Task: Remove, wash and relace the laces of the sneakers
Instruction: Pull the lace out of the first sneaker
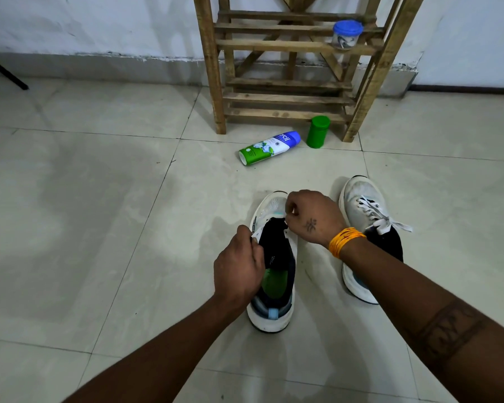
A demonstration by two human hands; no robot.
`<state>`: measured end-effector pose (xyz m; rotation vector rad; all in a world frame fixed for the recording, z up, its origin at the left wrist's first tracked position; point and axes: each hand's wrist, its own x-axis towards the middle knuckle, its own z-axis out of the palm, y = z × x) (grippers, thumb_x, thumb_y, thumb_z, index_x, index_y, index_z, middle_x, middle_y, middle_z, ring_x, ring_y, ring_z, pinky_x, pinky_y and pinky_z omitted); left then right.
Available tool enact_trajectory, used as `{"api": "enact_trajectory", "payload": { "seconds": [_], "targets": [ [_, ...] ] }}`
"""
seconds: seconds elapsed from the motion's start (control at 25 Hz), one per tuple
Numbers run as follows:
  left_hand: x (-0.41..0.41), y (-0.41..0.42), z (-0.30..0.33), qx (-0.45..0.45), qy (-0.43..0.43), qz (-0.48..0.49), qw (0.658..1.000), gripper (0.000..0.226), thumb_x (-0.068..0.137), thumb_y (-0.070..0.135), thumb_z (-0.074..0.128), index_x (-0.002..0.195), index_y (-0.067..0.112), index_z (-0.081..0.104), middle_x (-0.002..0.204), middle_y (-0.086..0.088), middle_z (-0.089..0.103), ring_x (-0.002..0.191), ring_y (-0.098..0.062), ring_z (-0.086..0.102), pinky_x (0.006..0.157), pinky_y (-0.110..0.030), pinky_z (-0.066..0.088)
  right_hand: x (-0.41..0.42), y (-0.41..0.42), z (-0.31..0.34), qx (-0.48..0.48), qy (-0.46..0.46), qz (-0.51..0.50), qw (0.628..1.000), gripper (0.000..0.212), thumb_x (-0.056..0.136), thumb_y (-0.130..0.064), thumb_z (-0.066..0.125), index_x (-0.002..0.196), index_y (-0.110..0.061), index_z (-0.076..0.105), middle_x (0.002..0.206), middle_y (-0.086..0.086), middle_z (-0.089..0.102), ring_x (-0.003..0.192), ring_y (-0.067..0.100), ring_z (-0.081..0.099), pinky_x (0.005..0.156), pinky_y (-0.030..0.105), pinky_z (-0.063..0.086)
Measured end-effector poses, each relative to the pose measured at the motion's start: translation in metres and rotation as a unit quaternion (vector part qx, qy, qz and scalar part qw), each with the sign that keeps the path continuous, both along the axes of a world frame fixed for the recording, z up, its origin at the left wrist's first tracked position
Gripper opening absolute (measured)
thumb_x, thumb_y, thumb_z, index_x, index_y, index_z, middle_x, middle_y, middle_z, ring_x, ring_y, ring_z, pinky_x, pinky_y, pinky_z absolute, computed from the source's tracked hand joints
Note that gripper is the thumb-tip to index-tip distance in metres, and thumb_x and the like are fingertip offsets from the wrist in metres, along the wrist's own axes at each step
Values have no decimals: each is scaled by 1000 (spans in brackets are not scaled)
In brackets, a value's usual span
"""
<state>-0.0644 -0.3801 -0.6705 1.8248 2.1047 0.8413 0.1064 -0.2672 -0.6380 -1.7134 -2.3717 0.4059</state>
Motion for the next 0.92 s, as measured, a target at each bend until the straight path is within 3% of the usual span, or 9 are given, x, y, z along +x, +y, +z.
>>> {"api": "enact_trajectory", "payload": {
  "seconds": [0.12, 0.28, 0.44, 0.56, 0.64, 0.72, 0.8, 0.92],
  "targets": [
    [-1, 0, -1, -4, -2, 0, 1000, 20, 100, 20, 48, 87, 18, 33, 66, 1, 44, 54, -23, 38, 54, -32, 27, 13, -5, -8, -56, 1, -4, 998, 22, 87, -32, 67, 108, -26, 68, 105, 3, 71, 103, 30, 65, 78, 35, 49],
    [-1, 1, 0, -4, -6, 0, 1000, 19, 101, 22, 48, 87, 19, 35, 65, 2, 45, 54, -22, 41, 54, -31, 27, 33, -9, -13, -27, 51, -133, 989, 14, 79, -25, 67, 92, -19, 69, 91, 8, 73, 90, 34, 67, 71, 35, 52],
    [0, 1, 0, -7, -6, -10, 1000, 19, 101, 22, 48, 88, 18, 35, 65, 1, 46, 54, -24, 44, 53, -32, 28, 25, -19, -18, -38, 99, -44, 993, 17, 88, -30, 66, 104, -27, 68, 84, 2, 72, 86, 33, 67, 70, 37, 51],
    [0, 1, 1, -2, -4, -14, 1000, 19, 101, 21, 48, 88, 17, 35, 65, 0, 46, 54, -25, 45, 53, -32, 28, 16, -3, -10, 19, -24, 12, 999, 16, 96, -29, 55, 105, -17, 60, 91, 11, 69, 88, 41, 65, 66, 40, 47],
    [-1, 2, 0, 0, -3, -16, 1000, 19, 101, 21, 49, 87, 18, 35, 64, 0, 46, 54, -26, 45, 53, -32, 29, 7, 8, -2, 41, -101, 49, 993, 23, 94, -21, 52, 117, -16, 58, 107, 13, 68, 96, 40, 64, 70, 41, 48],
    [-1, 1, 1, -3, -6, -18, 1000, 19, 101, 21, 48, 87, 18, 35, 65, 0, 45, 55, -27, 46, 53, -32, 30, -1, 11, 7, -8, -27, 144, 989, 48, 86, -4, 52, 131, -20, 62, 133, 5, 64, 118, 31, 61, 90, 38, 50],
    [-1, 1, 1, -3, -8, -17, 1000, 20, 102, 22, 48, 88, 18, 34, 65, 1, 45, 55, -28, 47, 53, -33, 29, -5, 10, 13, -61, 106, 183, 975, 68, 75, 6, 44, 135, -19, 65, 142, 2, 62, 130, 21, 56, 106, 28, 44],
    [-2, 0, 0, -4, -6, -16, 1000, 19, 102, 22, 47, 88, 19, 34, 65, 1, 45, 55, -25, 44, 53, -33, 28, 10, 5, 10, 9, 231, 47, 972, 47, 73, -13, 41, 105, -20, 75, 110, -1, 73, 103, 21, 67, 93, 35, 54]
  ]
}}
